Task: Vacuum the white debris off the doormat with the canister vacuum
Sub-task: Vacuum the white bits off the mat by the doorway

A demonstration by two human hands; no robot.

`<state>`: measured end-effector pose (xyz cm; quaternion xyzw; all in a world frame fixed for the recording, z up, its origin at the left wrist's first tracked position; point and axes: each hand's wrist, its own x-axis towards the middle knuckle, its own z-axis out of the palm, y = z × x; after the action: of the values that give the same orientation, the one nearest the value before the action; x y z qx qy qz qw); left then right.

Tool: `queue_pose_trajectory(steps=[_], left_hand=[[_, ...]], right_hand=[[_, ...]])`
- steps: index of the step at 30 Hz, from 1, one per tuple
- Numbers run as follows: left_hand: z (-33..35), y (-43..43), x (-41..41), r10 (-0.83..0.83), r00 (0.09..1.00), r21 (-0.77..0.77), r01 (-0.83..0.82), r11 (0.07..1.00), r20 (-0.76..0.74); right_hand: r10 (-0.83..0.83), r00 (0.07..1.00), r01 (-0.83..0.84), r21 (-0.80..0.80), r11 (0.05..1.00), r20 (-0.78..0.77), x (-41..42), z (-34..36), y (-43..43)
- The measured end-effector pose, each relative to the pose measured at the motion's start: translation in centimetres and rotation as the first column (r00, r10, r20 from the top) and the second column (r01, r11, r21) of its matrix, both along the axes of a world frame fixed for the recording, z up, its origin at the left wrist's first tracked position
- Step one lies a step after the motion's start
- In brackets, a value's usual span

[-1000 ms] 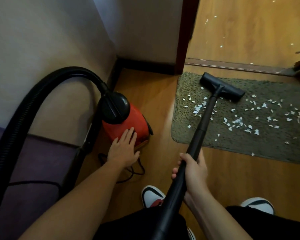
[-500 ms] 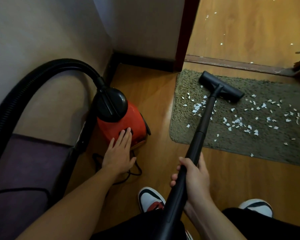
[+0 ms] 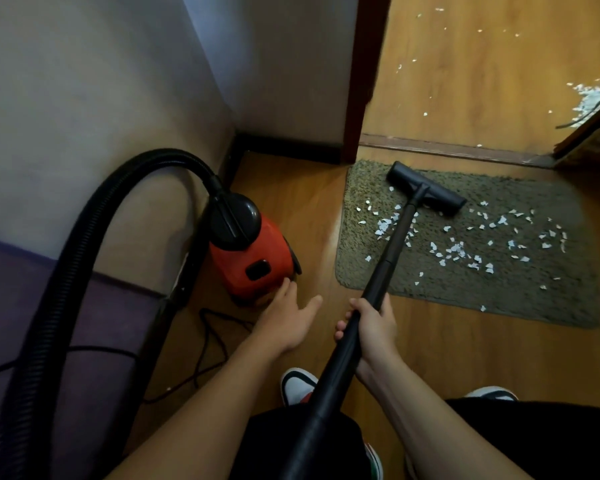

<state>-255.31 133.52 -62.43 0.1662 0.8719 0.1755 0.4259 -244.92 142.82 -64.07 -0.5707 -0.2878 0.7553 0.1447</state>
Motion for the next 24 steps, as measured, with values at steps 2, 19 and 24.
queue_pose_trajectory(steps=[2,19,24], left_hand=[[2.8,0.4,2.6,0.037,0.998,0.09,-0.04,0.995,0.042],[8.1,-0.3,12.3,0.189,0.926,0.144,-0.247,0.958,0.328],[9.1,0.0,11.8,0.249,0.861,0.048,-0.3,0.953,0.443]], right_hand=[[0.003,1.0,-0.003,-0.006,1.0,-0.003,0.4,0.6,0.5],[0.015,0.996,-0.017,-0.019,1.0,-0.084,3.1,0.4,1.7],[0.03,0.999,-0.03,-0.006,1.0,-0.027,2.7,-0.2,2.2]])
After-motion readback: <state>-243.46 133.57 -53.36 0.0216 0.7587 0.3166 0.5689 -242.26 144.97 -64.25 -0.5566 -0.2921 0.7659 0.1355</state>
